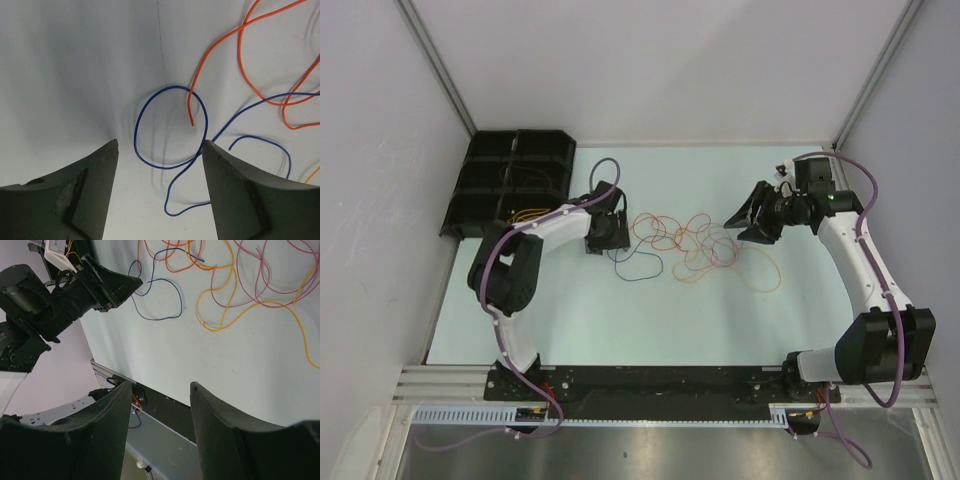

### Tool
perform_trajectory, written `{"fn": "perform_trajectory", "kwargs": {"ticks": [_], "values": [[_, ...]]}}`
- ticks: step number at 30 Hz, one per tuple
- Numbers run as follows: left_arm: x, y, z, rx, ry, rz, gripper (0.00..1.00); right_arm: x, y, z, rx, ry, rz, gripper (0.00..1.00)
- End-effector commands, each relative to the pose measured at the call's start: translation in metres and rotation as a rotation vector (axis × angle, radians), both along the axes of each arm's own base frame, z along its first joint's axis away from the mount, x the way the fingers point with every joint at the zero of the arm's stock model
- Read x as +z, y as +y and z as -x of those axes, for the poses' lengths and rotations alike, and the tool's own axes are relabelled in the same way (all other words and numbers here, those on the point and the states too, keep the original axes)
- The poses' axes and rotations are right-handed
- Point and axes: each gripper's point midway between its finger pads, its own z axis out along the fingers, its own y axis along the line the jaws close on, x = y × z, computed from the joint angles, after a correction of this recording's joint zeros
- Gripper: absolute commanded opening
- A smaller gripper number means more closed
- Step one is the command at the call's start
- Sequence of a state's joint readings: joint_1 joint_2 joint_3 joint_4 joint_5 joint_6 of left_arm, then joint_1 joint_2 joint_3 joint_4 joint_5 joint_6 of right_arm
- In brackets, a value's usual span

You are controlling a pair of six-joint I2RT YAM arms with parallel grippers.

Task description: Untangle the cables

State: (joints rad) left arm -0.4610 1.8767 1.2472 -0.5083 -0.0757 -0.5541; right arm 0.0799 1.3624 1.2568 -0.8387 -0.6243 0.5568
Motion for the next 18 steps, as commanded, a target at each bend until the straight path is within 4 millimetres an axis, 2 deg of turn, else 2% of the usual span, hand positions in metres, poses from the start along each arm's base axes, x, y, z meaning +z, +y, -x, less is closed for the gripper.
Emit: {"fn": "perform_trajectory", "kwargs": {"ticks": [1, 3, 6, 7, 9, 12, 16, 18], "values": [[0.001, 0.000, -0.004, -0.024, -0.008, -0.025, 0.71, 0.015, -0.006, -0.003, -0.012, -0.050, 0.002, 0.55], [-0.005, 0.000, -0.002, -0.028, 0.006, -0.026, 0.67, 0.014, -0.008, -0.005, -0.016, -0.046, -0.002, 0.54], [-0.011, 0.001, -0.001, -0.025, 0.022, -0.030, 0.51, 0.014, -0.011, -0.007, -0.025, -0.041, -0.010, 0.54], [-0.011, 0.002, -0.002, -0.023, 0.020, -0.028, 0.39, 0.014, -0.012, -0.007, -0.028, -0.042, -0.010, 0.54], [-0.011, 0.003, -0.007, -0.018, 0.012, -0.036, 0.26, 0.015, -0.013, -0.009, -0.031, -0.041, -0.012, 0.54], [-0.014, 0.007, -0.014, -0.008, 0.011, -0.049, 0.00, 0.014, -0.013, -0.011, -0.027, -0.035, -0.013, 0.54], [-0.011, 0.014, -0.026, 0.000, 0.002, -0.070, 0.00, 0.016, -0.011, -0.017, -0.023, -0.036, -0.022, 0.54], [0.005, 0.016, -0.037, -0.004, -0.038, -0.077, 0.00, 0.016, -0.011, -0.018, -0.023, -0.033, -0.024, 0.54]]}}
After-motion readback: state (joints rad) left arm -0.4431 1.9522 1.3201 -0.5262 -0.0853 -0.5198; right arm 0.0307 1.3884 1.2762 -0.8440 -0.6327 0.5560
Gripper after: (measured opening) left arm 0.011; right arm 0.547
